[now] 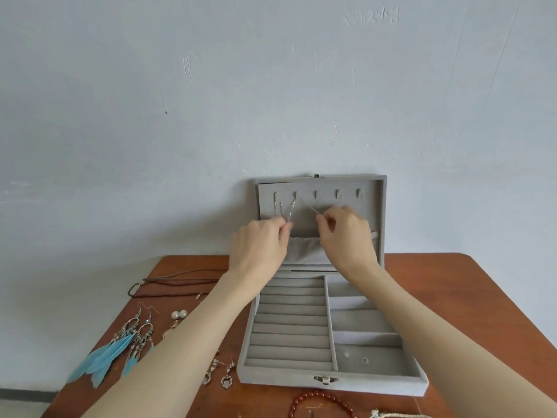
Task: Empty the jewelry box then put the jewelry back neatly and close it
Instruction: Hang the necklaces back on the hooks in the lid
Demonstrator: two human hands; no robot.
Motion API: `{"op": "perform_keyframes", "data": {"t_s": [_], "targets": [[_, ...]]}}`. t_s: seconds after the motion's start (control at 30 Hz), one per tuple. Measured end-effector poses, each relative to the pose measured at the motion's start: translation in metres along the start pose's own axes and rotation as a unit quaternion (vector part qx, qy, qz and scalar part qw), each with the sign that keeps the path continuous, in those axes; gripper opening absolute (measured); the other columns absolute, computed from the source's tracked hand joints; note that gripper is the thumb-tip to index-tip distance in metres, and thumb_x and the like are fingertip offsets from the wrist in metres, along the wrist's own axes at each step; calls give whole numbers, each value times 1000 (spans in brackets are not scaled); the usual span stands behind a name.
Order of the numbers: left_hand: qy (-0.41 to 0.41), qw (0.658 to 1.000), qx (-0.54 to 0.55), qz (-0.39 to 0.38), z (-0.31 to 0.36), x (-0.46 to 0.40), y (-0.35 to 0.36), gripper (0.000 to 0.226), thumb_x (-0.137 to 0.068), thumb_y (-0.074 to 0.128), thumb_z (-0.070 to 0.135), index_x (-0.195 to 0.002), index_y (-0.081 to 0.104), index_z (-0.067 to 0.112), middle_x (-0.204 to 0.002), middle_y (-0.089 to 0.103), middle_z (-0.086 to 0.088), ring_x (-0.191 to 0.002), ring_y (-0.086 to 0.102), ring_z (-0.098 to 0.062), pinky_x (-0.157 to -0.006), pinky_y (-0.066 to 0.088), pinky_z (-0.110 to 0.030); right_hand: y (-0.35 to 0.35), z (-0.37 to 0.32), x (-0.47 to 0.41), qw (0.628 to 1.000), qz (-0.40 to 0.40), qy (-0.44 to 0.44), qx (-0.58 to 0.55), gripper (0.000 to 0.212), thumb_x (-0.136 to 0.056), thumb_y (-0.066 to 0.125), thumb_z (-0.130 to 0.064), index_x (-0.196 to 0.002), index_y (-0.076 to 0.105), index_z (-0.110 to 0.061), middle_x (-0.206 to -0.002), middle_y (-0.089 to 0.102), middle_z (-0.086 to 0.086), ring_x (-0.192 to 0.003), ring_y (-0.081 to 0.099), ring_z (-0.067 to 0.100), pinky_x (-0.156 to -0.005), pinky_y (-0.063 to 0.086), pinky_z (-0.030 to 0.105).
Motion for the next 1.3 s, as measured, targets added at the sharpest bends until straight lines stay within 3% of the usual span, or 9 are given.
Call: {"op": "perform_keyframes", "data": {"t_s": [0.07,0.17,0.27,0.67,0.83,0.9,1.0,1.1,1.3], "targets": [[67,997,12,-33,9,11,10,27,-98,37,27,-99,62,17,-90,67,0,-82,63,-25,-62,45,-33,1,0,8,1000,0,-31,4,21,-93,49,-13,-90,66,0,-89,59,16,-75,57,32,-69,45,37],[125,989,46,-66,23,14,11,28,-98,38,14,-119,57,16,-114,61,-3,-98,61,-25,-77,50,-39,-3,9,7,1000,-12,-13,-2,20,-92,51,-15,-94,67,-4,-89,67,13,-81,60,29,-69,42,30],[178,979,85,-42,44,1,-3,27,-96,44,14,-118,60,12,-106,61,-6,-93,61,-23,-78,49,-34,-4,17,3,998,-37,34,-33,16,-90,55,-20,-95,66,-9,-87,71,8,-84,63,26,-72,46,30],[117,982,142,-51,31,-16,18,20,-91,54,13,-101,70,14,-98,71,-3,-94,64,-20,-83,50,-36,7,19,11,994,-87,61,-26,14,-88,58,-20,-93,68,-11,-87,69,6,-82,60,21,-68,40,24],[79,986,138,-52,15,-8,16,26,-88,60,18,-114,58,14,-91,73,-1,-87,64,-17,-79,50,-33,6,19,12,993,-83,70,-39,15,-87,58,-15,-93,71,-10,-91,71,5,-89,62,21,-76,45,26],[77,986,141,-43,13,-4,13,27,-88,60,17,-111,47,12,-82,72,0,-77,62,-16,-73,48,-33,7,20,13,993,-81,79,-32,15,-88,56,-14,-95,69,-11,-94,71,5,-91,62,21,-73,41,23],[70,984,157,-47,10,0,13,20,-88,60,15,-103,48,10,-87,68,-1,-83,61,-16,-76,48,-32,9,19,15,993,-92,80,-7,17,-89,53,-14,-97,68,-12,-95,70,6,-93,61,23,-72,40,23],[94,983,133,-82,13,5,17,9,-90,56,18,-96,60,12,-97,64,0,-93,60,-16,-81,47,-28,8,13,20,993,-101,62,12,18,-90,52,-15,-98,68,-12,-97,70,7,-95,61,25,-79,46,30],[142,980,108,-83,15,19,-2,24,-94,48,17,-113,61,12,-111,62,1,-103,56,-13,-87,45,-26,3,-16,34,987,-116,-66,88,25,-92,48,-14,-111,62,-7,-109,64,11,-102,57,28,-88,45,39]]}}
Point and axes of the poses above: each hand's wrist, its own x-axis away from the middle knuckle, its own y-axis out of the palm, z = x × y, the point moved 8 cm from there along -x, towards the middle knuckle
